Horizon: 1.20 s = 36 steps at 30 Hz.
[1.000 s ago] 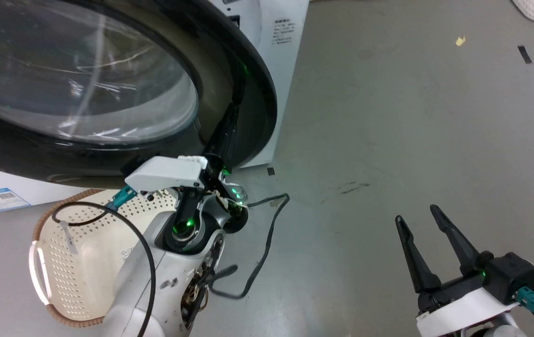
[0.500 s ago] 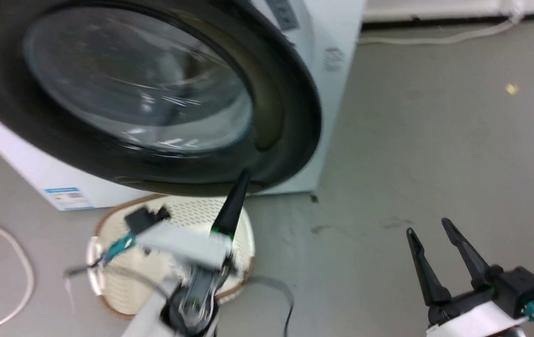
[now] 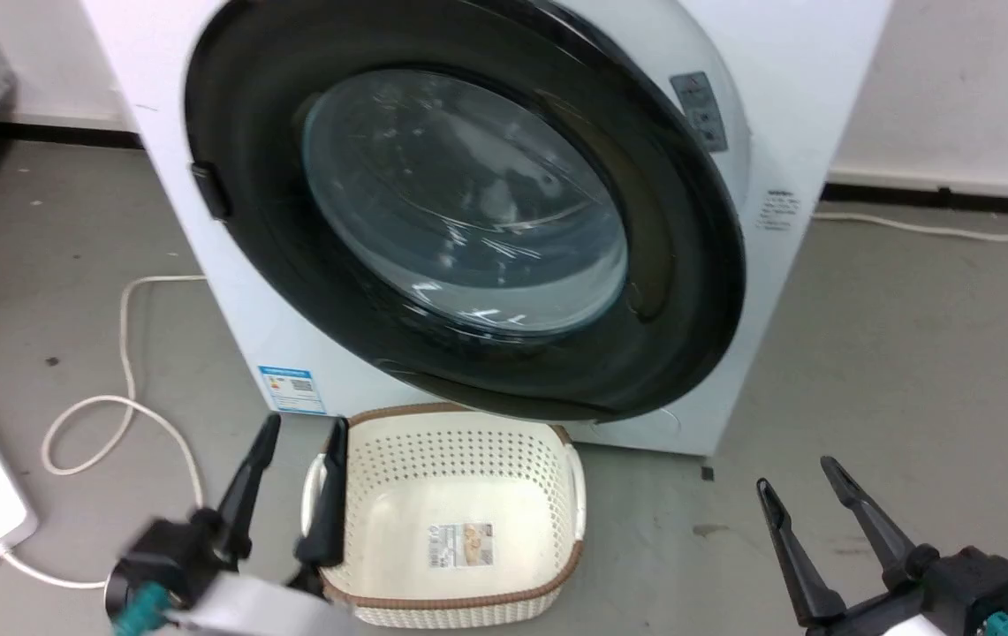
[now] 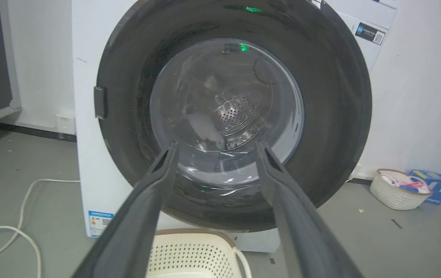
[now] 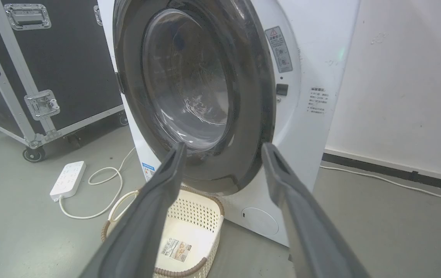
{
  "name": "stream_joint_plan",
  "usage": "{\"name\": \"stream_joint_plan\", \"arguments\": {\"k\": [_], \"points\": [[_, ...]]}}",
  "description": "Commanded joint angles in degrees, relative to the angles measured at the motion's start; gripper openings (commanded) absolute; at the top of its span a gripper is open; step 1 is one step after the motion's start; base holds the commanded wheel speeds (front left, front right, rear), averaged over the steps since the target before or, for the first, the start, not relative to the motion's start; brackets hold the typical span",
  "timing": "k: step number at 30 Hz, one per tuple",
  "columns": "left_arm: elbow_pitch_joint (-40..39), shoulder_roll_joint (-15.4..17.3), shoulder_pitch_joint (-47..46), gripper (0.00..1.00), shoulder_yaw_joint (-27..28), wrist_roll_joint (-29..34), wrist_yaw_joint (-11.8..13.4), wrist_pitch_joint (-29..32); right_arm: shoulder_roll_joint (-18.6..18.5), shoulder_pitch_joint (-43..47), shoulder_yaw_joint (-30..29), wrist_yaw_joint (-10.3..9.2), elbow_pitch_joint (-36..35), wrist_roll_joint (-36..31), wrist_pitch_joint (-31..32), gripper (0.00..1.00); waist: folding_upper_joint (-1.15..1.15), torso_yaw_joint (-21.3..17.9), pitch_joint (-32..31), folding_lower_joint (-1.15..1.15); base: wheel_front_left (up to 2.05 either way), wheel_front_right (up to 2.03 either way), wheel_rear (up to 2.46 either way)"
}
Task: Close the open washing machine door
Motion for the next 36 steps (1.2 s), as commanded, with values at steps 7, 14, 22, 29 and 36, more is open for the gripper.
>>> {"name": "stream_joint_plan", "arguments": {"k": [7, 14, 22, 29, 36], "points": [[-2.10, -3.89, 7.32, 1.00, 1.19, 17.35, 2.55, -0.24, 1.05, 1.80, 0.80, 0.05, -0.03, -0.49, -0.26, 1.00, 0.00, 2.71, -1.00, 0.02, 0.00, 0.00, 0.00], [-2.79, -6.47, 8.77, 1.00, 3.95, 19.03, 2.85, -0.24, 0.35, 1.70, 2.86, 0.05, 0.48, 0.32, -0.26, 0.00, 0.00, 4.93, 0.10, 0.02, 0.00, 0.00, 0.00], [-1.74, -8.23, 6.46, 1.00, 5.12, 20.45, 1.75, -0.24, -5.22, -8.01, 9.02, 0.05, 0.58, 4.49, 0.03, 0.00, 0.00, 7.13, 6.18, 0.02, 0.00, 0.00, 0.00], [-1.08, -9.57, 3.26, 1.00, 5.22, 19.22, 1.78, -0.25, -13.28, -23.12, 13.46, 0.05, 2.51, 13.82, 4.77, 0.00, 0.00, 9.52, 12.17, 0.02, 0.00, 0.00, 0.00], [-1.34, -9.88, 0.80, 1.00, 3.14, 19.10, 2.80, -0.25, -21.47, -35.16, 14.93, 0.05, 9.65, 19.11, 8.38, 0.00, 0.00, 12.07, 16.29, 0.02, 0.00, 0.00, 0.00]]}}
